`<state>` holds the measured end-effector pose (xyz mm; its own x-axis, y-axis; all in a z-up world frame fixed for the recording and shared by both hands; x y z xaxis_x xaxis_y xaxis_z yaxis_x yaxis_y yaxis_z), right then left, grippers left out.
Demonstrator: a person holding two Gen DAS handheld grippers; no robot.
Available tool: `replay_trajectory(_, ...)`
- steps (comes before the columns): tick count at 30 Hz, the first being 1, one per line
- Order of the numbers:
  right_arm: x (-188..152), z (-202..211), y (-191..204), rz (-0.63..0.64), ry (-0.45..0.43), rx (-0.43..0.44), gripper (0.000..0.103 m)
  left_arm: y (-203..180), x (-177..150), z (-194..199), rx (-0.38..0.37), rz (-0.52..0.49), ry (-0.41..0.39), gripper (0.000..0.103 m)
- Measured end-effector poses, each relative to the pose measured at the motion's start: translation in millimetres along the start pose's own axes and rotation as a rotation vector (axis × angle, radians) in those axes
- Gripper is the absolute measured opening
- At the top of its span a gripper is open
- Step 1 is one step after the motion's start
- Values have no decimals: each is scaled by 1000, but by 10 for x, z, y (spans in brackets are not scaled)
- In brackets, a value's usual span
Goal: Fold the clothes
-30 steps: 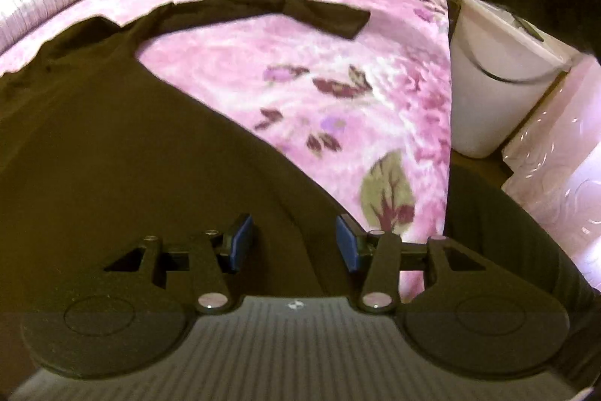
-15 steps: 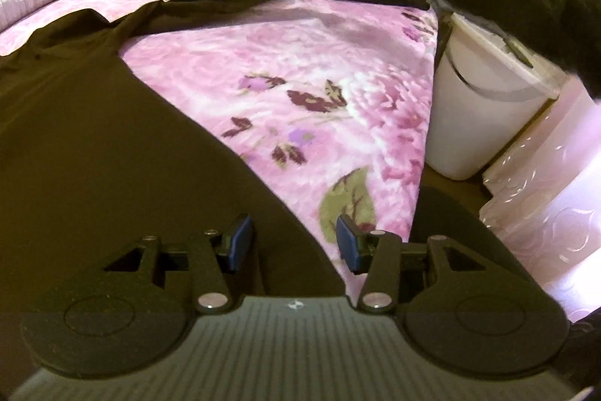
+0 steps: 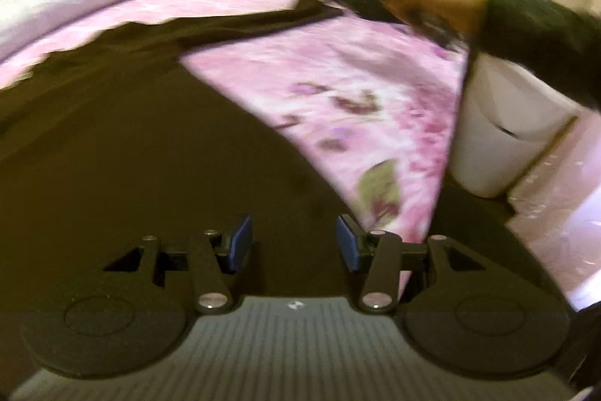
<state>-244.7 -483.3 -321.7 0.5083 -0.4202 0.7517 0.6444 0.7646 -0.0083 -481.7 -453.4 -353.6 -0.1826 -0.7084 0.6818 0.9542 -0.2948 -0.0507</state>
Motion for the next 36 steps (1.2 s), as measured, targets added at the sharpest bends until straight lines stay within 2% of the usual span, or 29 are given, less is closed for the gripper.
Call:
replay_trajectory(3, -393, 327, 626, -46, 39, 202, 52, 439, -298, 411, 151, 57, 2, 45)
replay_trajectory(7, -908, 718, 1475, -117, 125, 430, 54, 1077, -873, 1019, 377, 131, 53, 46)
replay_trajectory(8, -1009, 794, 1652, -128, 144, 470, 54, 1220, -1016, 1175, 423, 147, 67, 46)
replay_trajectory(10, -1171, 889, 1894, -152, 164, 488, 56, 1481, -1294, 1486, 499, 183, 87, 48)
replay_trajectory(12, -1332, 984, 2137, -175, 183, 505, 59, 1682, -1519, 1716, 528, 241, 96, 48)
replay_trajectory(17, -1577, 1093, 2324, -344, 191, 530, 66, 2009, -1930, 1927, 467, 425, 81, 50)
replay_trajectory(20, -1554, 1082, 2422, -322, 162, 503, 66, 2027, -2050, 1859, 386, 503, 70, 49)
replay_trajectory(22, -1517, 1045, 2487, -310, 153, 554, 66, 2007, -2067, 1817, 336, 530, 46, 48)
replay_trajectory(23, -1510, 1022, 2498, -312, 146, 573, 66, 1994, -2061, 1796, 322, 533, 36, 46)
replay_trajectory(24, -1503, 1002, 2507, -315, 139, 591, 66, 1981, -2048, 1774, 320, 529, 33, 34)
replay_trajectory(25, -1504, 1003, 2491, -328, 132, 591, 62, 1972, -2037, 1759, 320, 524, 32, 23)
replay_trajectory(26, -1504, 1000, 2471, -343, 126, 591, 35, 1968, -2029, 1755, 324, 517, 35, 3)
replay_trajectory(27, -1497, 968, 2416, -380, 136, 585, 15, 1964, -2013, 1766, 325, 512, 32, 2)
replay_trajectory(28, -1486, 960, 2357, -417, 150, 591, 6, 1961, -1984, 1799, 321, 509, 23, 2)
replay_trajectory(29, -1449, 980, 2289, -437, 155, 587, 6, 1949, -1942, 1849, 318, 502, 10, 2)
replay_trajectory(33, -1146, 1292, 1923, -351, 138, 505, 5, 1773, -1707, 2183, 292, 454, -56, 2)
replay_trajectory(36, -974, 1596, 1719, -230, 130, 437, 4, 1551, -1628, 2323, 272, 409, -68, 2)
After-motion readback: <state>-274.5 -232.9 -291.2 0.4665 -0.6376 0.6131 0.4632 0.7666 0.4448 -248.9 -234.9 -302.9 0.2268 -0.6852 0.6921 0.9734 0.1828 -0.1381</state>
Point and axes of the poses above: each gripper's, at about its wrist camera, not at the fingertips, and z roughly against the way its jaws point, y to its left, x to its top, the point moved 7 cm from there along -z, roughly the way its jaws point, and after that the axes turned 4 degrees about x, right-handed, at the moved point
